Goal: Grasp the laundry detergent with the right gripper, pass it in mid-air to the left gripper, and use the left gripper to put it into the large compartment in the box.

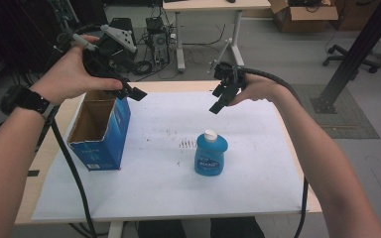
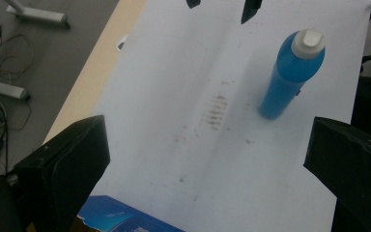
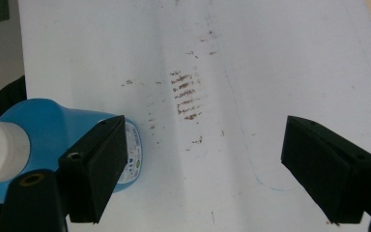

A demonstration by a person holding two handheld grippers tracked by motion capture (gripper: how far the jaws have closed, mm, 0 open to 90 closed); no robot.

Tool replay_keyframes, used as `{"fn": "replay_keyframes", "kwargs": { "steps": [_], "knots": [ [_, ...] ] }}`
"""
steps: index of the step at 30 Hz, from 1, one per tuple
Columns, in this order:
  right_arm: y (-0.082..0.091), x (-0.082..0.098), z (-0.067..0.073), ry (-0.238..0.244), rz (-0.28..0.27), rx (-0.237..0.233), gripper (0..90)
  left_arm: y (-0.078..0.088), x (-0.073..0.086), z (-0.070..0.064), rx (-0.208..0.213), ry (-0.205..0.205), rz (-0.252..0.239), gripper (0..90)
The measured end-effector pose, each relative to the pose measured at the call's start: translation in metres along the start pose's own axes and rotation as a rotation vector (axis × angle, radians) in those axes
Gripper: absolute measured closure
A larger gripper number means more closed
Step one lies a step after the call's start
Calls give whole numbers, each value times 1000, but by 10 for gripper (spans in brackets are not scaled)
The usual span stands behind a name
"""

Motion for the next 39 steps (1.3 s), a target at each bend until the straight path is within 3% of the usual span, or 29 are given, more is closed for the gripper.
{"fn": "replay_keyframes", "kwargs": {
  "steps": [9, 14, 18, 25, 39],
  "knots": [
    [12, -2, 4, 9, -43, 5, 161, 2, 1, -1, -8, 10, 5, 25],
    [30, -4, 11, 30, -132, 6, 158, 4, 0, -2, -16, 8, 5, 26],
    [40, -3, 17, 44, -167, 8, 150, 6, 0, -5, -18, 8, 10, 26],
    [61, 9, 34, 69, -252, 4, 126, 7, -1, -9, -16, 9, 4, 26],
    [76, 33, 57, 96, -351, 12, 108, 2, 5, -15, -11, 11, 20, 26]
  ]
}}
Point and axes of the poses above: each handheld gripper's, and its own axes: y roughly backward along the jaws, x roughly out of its underside, z roughly to its left, the point moved 5 cm from there along -y, roughly forward along the jaws, and after that the axes turned 13 degrees about -z, right-handed, at the moved point
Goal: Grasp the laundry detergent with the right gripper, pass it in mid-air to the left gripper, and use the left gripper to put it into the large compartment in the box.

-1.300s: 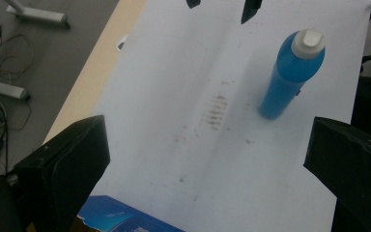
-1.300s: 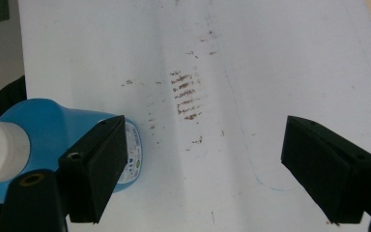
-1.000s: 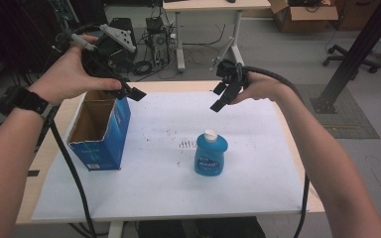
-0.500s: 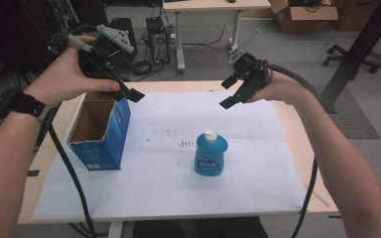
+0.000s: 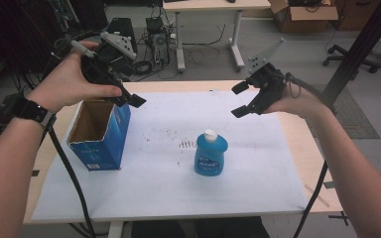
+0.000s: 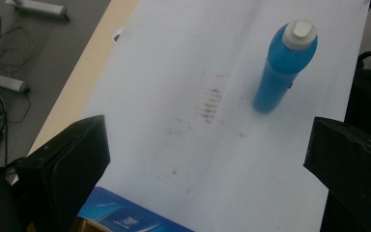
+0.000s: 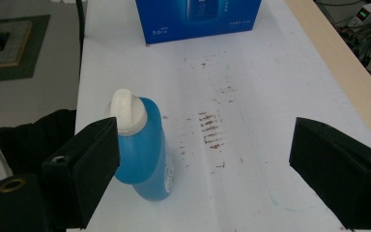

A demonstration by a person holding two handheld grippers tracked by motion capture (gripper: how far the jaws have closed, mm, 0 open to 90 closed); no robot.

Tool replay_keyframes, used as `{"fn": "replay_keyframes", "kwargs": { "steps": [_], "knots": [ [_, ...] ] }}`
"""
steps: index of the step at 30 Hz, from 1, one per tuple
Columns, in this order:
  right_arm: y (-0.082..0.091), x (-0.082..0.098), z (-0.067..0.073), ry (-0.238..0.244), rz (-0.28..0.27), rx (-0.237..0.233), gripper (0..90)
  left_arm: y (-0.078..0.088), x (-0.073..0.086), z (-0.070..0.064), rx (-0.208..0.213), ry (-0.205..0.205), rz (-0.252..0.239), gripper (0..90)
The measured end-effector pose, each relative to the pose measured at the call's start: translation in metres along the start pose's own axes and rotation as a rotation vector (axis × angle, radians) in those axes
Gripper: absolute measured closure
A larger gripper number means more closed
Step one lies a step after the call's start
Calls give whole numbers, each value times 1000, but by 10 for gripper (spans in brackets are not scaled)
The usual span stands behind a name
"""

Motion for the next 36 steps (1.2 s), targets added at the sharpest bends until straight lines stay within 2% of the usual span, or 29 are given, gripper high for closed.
{"fn": "replay_keyframes", "kwargs": {
  "steps": [18, 28, 36],
  "knots": [
    [4, 42, 19, -25, -129, 12, 81, -4, 9, -2, 7, 16, -3, 26],
    [-8, 67, 31, -42, -195, 17, 69, -6, 12, -3, 19, 13, -4, 26],
    [-16, 79, 40, -40, -253, 19, 70, -8, 13, -4, 27, 14, -5, 26]
  ]
}}
Point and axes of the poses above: each handheld gripper's, and its own axes: y roughly backward along the jaws, x roughly out of its underside, z roughly to its left, the point moved 5 cm from there along -y, roughly forward along the jaws, and after that the axes turned 13 degrees about -z, right-handed, at the moved point
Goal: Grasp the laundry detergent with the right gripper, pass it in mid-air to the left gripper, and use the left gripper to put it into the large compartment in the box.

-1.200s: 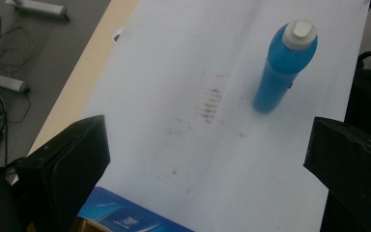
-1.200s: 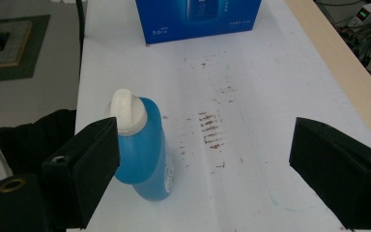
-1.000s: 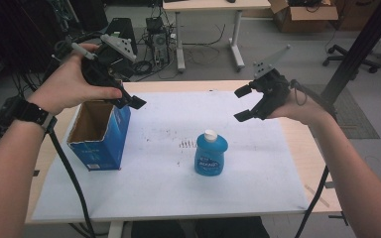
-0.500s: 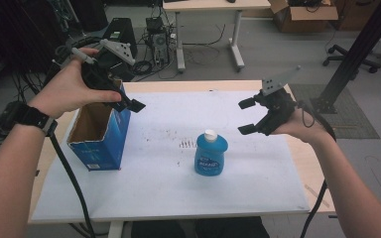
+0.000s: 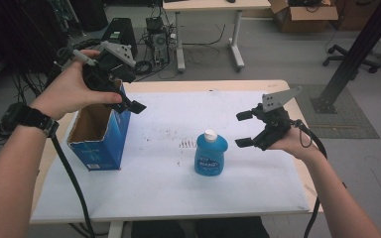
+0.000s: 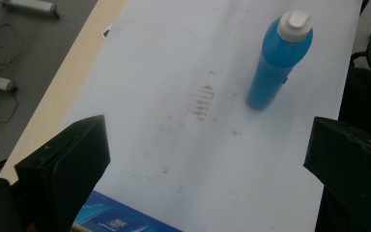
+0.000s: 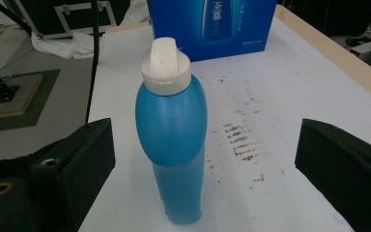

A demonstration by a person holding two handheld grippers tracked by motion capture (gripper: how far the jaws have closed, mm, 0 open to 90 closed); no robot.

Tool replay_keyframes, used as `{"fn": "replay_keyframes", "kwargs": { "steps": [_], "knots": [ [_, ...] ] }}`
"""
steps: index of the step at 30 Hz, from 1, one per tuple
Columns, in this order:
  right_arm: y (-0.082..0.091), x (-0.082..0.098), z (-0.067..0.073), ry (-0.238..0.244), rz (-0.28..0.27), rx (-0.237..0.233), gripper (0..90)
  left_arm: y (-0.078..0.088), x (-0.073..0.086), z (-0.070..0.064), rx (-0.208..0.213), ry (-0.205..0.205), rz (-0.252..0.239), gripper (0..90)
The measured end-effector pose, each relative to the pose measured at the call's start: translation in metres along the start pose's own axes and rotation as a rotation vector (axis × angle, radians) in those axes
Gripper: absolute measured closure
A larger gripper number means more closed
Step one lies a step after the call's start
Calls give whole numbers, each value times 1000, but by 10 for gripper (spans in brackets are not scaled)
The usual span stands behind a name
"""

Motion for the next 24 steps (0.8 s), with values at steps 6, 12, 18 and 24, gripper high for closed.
{"fn": "replay_keyframes", "kwargs": {
  "steps": [6, 12, 18, 24],
  "knots": [
    [-7, 15, 4, -16, -33, -7, 70, -2, 0, 0, 2, 2, 1, 27],
    [-16, 30, 9, -24, -40, -4, 70, -4, 1, 0, 6, 0, 0, 26],
    [-24, 38, 10, -32, -48, -7, 71, -5, 1, -1, 12, 1, 2, 27],
    [-35, 47, 13, -30, -45, -1, 71, -6, 1, -1, 13, -1, 5, 27]
  ]
}}
Point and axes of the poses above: each handheld gripper's, and its own axes: y roughly backward along the jaws, x roughly out of its underside, z roughly to its left, the point moved 5 cm from there along -y, roughly forward along the jaws, and after that the axes turned 13 degrees about -z, right-handed, at the moved point
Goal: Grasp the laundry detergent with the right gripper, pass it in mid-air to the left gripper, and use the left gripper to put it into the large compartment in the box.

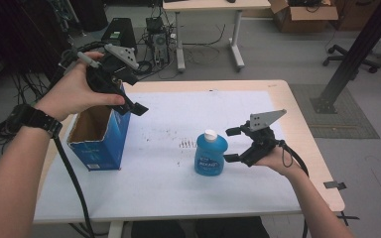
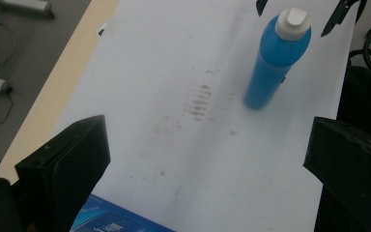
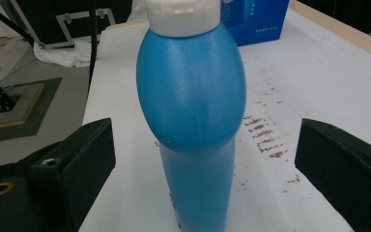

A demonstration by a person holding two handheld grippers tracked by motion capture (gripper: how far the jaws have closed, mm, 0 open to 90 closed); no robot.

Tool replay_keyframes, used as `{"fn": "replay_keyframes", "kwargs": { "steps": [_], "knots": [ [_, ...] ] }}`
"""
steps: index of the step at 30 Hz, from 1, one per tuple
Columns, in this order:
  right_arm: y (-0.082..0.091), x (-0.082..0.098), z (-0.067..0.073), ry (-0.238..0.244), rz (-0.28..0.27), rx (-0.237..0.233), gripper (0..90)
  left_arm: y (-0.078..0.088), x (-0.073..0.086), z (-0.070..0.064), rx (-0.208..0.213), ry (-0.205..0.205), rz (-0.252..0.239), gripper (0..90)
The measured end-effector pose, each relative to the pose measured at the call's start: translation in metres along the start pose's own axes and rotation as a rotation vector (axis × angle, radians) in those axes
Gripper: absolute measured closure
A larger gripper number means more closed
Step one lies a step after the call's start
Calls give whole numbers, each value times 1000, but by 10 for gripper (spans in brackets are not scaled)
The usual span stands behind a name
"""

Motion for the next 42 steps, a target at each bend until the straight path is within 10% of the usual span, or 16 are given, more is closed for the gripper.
{"fn": "replay_keyframes", "kwargs": {
  "steps": [42],
  "knots": [
    [-46, 21, 4, -31, -30, 7, 139, 3, 7, -1, 6, 4, -15, 28]
  ]
}}
Point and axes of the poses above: each handheld gripper's, and its own axes: y roughly backward along the jaws, x roughly out of its underside, z roughly to its left, the point moved 5 cm from there along -y, roughly forward along the jaws, and after that the axes turned 13 degrees about -z, right-handed, at the moved point
